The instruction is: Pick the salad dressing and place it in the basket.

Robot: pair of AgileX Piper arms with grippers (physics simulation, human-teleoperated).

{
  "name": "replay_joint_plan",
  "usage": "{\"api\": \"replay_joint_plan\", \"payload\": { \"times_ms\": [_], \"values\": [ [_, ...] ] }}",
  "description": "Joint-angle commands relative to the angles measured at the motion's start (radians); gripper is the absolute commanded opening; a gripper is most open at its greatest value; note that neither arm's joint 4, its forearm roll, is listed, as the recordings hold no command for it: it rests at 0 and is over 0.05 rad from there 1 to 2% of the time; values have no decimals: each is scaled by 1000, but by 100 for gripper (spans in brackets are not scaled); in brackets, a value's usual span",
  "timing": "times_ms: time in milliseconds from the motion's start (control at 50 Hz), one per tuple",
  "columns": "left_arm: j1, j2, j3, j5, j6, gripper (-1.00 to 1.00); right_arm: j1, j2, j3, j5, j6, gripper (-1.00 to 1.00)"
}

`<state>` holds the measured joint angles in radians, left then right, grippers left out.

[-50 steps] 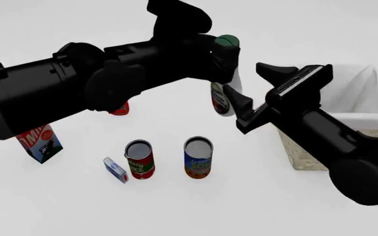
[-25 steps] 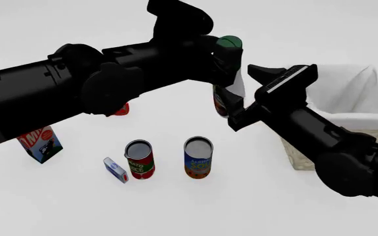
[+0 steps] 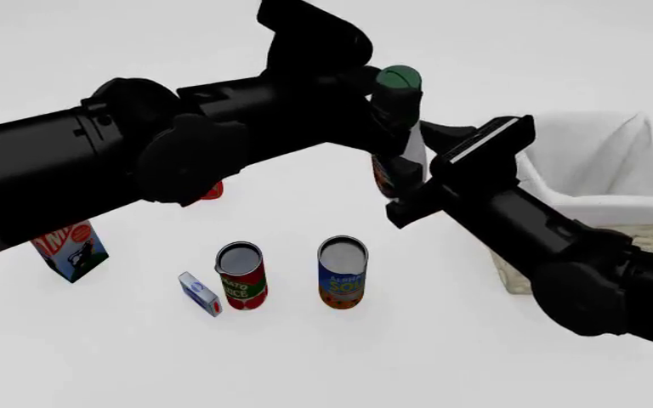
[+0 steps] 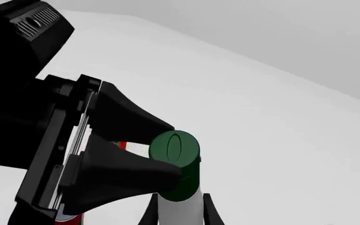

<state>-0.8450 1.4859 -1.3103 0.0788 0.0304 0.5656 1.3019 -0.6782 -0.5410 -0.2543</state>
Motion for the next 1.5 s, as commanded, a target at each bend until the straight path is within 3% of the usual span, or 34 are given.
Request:
{"api": "replay_joint_plan", "payload": {
  "times_ms": [20, 200, 220, 480, 660, 760, 1100, 1500],
  "values": [
    [2, -11, -12, -5, 13, -100, 10, 5, 8, -6, 8, -100],
    [-19, -21, -9, -1, 11, -100, 16, 7, 11, -11, 11, -100],
    [-17, -22, -10, -2, 16, 100, 16, 9, 11, -13, 11, -100],
    [-11, -81, -53, 53, 0, 100, 13, 31, 15, -33, 23, -100],
    [-9, -193, -82, 102, 8, 100, 16, 31, 15, -36, 28, -100],
    [10, -272, -55, 99, 10, 100, 14, 24, 16, -35, 30, -100],
    [121, -576, 297, -68, 31, 100, 11, -75, 30, -3, 34, -100],
    [325, -753, 665, -269, 16, 100, -16, -208, 17, 78, 29, -100]
  ]
}}
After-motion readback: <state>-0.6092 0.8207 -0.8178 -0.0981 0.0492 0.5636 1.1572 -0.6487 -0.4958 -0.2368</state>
